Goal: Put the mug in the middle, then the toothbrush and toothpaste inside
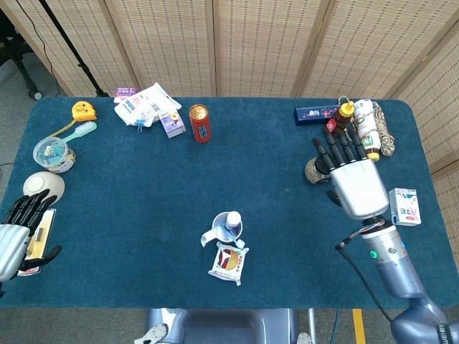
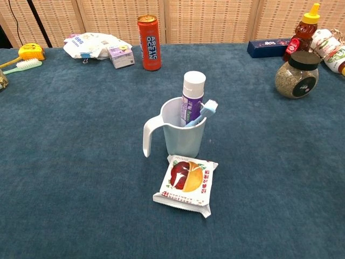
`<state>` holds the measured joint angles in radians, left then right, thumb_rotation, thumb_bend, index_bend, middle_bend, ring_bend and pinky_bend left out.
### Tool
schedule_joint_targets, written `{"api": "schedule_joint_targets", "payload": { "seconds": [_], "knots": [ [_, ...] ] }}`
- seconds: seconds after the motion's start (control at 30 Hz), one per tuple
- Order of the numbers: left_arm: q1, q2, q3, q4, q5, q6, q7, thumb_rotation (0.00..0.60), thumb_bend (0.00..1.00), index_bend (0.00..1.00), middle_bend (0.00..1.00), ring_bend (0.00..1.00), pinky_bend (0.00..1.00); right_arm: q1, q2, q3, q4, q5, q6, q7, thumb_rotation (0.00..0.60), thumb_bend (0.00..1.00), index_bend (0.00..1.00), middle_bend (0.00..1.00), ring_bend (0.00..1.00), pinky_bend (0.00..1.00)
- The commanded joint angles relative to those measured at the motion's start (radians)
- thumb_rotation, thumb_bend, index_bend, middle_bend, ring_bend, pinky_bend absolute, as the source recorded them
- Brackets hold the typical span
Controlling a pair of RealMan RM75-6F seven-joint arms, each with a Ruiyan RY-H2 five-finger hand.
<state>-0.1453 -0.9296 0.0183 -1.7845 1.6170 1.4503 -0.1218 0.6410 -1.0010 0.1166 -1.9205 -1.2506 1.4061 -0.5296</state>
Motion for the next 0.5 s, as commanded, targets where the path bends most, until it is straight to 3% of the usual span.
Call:
{"api": "schedule_joint_targets", "payload": {
  "seconds": [0.03, 0.27, 0.5],
  "knots": [
    [0.010, -0.013, 0.003, 0.013, -0.001, 0.009, 0.010, 0.600, 0.22, 0.00, 0.00, 0.00, 0.00, -0.110, 0.031, -0.021, 0.192, 0.002, -0.024, 0.267, 0.600, 0.00, 0.00, 0.00, 0.00, 0.00],
    [0.029, -0.039, 0.004, 0.056, -0.015, 0.028, 0.022, 0.600, 0.22, 0.00, 0.00, 0.00, 0.00, -0.210, -0.023, -0.072, 0.371, -0.020, -0.060, 0.534, 0.600, 0.00, 0.00, 0.00, 0.00, 0.00],
    [0.040, -0.064, -0.012, 0.087, -0.023, 0.061, 0.053, 0.600, 0.22, 0.00, 0.00, 0.00, 0.00, -0.310, -0.047, -0.127, 0.374, -0.019, -0.044, 0.563, 0.600, 0.00, 0.00, 0.00, 0.00, 0.00]
  ]
}}
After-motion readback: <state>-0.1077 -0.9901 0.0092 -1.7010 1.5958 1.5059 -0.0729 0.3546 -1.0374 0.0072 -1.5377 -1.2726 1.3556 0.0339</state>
